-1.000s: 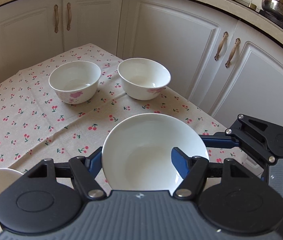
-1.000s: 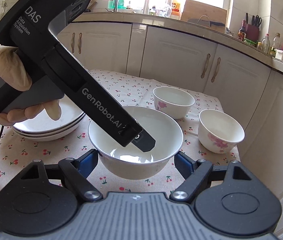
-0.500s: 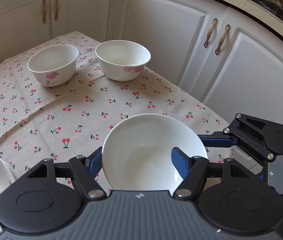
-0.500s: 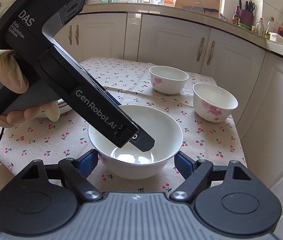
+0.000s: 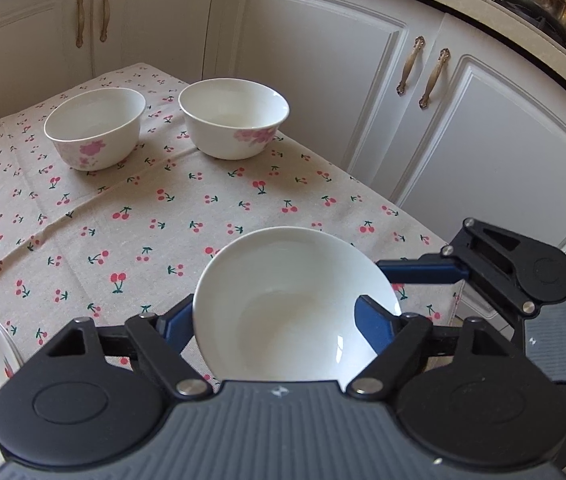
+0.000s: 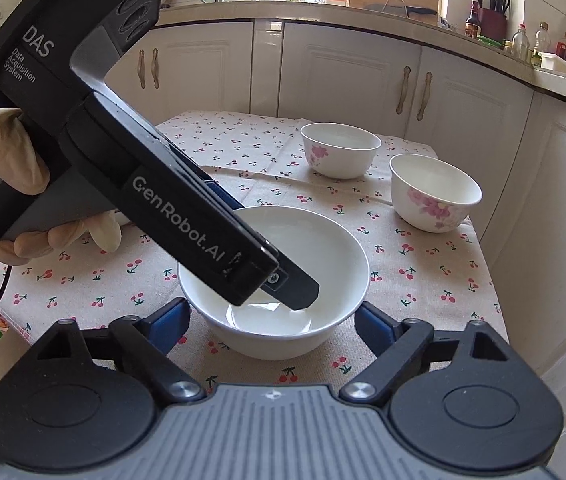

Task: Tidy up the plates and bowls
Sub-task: 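Lift and carry the white bowl toward the plate stack with the left tool, then lower the bowl onto the cloth beside the plates and open the left tool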

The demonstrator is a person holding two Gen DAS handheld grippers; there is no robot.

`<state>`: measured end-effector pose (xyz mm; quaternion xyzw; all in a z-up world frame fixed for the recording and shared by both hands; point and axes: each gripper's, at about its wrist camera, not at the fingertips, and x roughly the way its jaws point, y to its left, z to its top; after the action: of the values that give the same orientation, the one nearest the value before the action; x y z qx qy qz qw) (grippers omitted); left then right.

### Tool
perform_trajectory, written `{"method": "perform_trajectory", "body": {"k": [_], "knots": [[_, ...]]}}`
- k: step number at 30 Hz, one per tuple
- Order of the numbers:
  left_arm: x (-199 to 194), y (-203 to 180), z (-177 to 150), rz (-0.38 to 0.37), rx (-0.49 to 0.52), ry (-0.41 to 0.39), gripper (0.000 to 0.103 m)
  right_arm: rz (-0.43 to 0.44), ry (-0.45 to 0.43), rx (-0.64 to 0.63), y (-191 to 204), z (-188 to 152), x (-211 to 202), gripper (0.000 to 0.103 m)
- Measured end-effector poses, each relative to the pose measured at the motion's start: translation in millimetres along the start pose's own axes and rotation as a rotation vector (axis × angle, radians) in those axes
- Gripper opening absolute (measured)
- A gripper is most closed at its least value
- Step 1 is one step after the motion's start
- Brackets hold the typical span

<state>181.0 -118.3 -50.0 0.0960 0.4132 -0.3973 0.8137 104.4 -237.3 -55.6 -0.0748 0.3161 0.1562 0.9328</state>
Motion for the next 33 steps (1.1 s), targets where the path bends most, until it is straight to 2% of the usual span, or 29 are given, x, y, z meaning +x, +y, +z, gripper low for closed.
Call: {"method": "perform_trajectory", "body": {"k": [5,9,14,17,24,27,31,33], "knots": [[-11.6,-2.8,0.2,0.019,0.036,-0.041,0.1,-0.018,-0.013,-0.02,1.1,0.6,-4.9,0.103],[-23.4,-2.8,2.6,0.031,0.052,-0.064,0.102,-0.023,-0.025,-0.014,-1.1,0.9,-9.5,0.103],[-34.6,-1.6,0.7,0.113,0.104,-0.097,0.102,-0.029,-0.055,-0.006,-3.6,2.5,-18.7,0.103],[-37.9,3.6,-0.8,0.126,0.101,-0.095,0.102,-0.033,-0.073,0.0,-5.5,4.2,-24.2,0.103],[-45.1,-1.3,0.0,0.07,0.143,-0.045,0.102,-0.04,-0.122,0.013,-15.0,8.8,-36.7,0.103],[-48.3,-6.8,3.5,0.081,0.186,-0.024,0.102,-0.037,-0.137,0.01,-17.6,9.3,-40.3,0.103],[-51.7,-5.1,8.8,0.068,0.164,-0.016,0.102,-0.043,-0.158,0.008,-19.5,9.6,-45.6,0.103],[-53.2,-6.6,12.0,0.102,0.192,-0.038,0.102,-0.047,-0.167,0.011,-22.2,10.1,-48.8,0.103]]}}
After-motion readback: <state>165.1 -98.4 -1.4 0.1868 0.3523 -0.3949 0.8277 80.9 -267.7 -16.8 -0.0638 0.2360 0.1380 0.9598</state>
